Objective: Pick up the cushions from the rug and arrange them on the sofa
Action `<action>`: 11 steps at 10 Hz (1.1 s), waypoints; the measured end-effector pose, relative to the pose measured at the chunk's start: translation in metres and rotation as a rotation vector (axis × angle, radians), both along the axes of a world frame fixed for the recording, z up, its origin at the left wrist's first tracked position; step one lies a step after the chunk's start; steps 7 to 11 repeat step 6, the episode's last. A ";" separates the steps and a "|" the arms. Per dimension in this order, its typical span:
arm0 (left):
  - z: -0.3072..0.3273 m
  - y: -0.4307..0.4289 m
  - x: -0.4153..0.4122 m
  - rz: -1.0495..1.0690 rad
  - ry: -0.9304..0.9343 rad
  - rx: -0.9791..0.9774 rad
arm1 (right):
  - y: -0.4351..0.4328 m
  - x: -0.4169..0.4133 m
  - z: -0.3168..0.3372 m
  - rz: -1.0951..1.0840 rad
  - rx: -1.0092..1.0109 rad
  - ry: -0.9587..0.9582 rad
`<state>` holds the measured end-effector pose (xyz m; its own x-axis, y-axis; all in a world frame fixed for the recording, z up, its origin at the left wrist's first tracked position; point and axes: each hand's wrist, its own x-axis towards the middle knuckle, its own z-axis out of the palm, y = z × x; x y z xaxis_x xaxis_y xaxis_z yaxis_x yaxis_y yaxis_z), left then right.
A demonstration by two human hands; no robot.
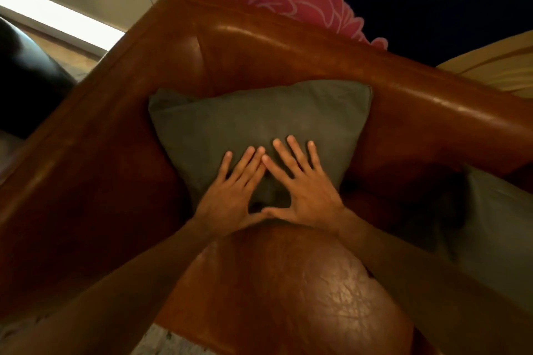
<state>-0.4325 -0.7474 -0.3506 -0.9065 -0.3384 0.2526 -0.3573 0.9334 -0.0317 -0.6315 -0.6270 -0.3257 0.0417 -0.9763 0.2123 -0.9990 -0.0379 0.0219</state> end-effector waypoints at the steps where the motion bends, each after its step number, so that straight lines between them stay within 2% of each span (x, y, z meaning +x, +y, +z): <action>1: -0.006 -0.012 -0.004 0.040 -0.082 -0.052 | 0.005 -0.023 -0.006 -0.065 0.055 0.099; 2: -0.002 -0.034 0.003 0.046 -0.155 -0.076 | 0.014 -0.055 -0.005 -0.088 0.085 0.142; 3: 0.003 -0.043 0.022 0.094 -0.144 -0.084 | 0.027 -0.064 0.001 -0.166 0.091 0.116; 4: 0.019 -0.047 0.033 0.185 -0.063 -0.034 | 0.034 -0.060 0.011 -0.257 0.040 0.012; 6: 0.071 -0.030 0.005 0.153 0.180 0.034 | 0.019 -0.040 0.059 -0.348 -0.091 -0.188; 11: 0.071 -0.030 0.005 0.153 0.180 0.034 | 0.019 -0.040 0.059 -0.348 -0.091 -0.188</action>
